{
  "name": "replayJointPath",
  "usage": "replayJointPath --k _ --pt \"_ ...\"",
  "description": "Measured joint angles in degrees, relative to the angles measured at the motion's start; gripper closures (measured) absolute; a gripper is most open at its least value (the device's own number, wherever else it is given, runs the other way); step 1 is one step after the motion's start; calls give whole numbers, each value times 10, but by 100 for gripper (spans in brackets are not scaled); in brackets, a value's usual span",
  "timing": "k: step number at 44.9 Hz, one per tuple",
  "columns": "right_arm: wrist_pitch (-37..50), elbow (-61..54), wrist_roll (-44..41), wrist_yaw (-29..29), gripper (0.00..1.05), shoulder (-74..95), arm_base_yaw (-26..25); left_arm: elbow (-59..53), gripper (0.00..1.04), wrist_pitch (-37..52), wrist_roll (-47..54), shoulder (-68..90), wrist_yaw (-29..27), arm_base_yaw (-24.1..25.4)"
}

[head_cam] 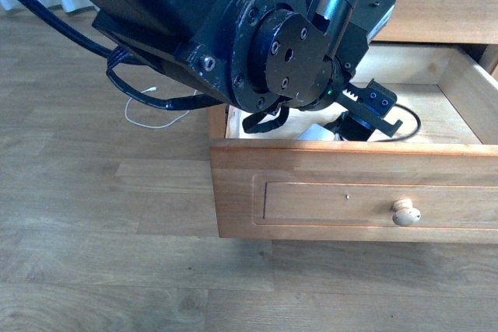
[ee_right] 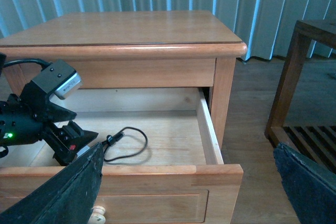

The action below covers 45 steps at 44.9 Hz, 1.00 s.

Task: Put charger into drawer

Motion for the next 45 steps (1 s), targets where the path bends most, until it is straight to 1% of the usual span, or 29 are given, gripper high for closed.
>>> replayJointPath --k 1,4,6,8,12,19,22,29,37,45 --pt "0 0 0 0 8 0 0 -9 22 12 -2 -7 -7 1" --pt "0 0 0 0 8 0 0 -22 15 31 -10 -20 -22 2" --pt "0 0 0 0 8 0 0 -34 8 44 -17 -36 -35 3" --pt "0 0 0 0 8 0 0 -44 4 54 -20 -50 -46 6" --pt "0 0 0 0 8 0 0 -69 7 73 -28 -89 -72 14" --pt "0 0 0 0 8 0 0 -115 6 95 -35 -159 -107 30" --pt "0 0 0 0 8 0 0 -145 6 107 -34 -198 -111 38" --pt "0 0 0 0 8 0 0 -235 6 125 -32 -314 -146 46" --pt "0 0 0 0 8 0 0 -304 6 119 -28 -428 -184 48" --pt "0 0 0 0 8 0 0 -392 6 80 -23 -609 -261 50"
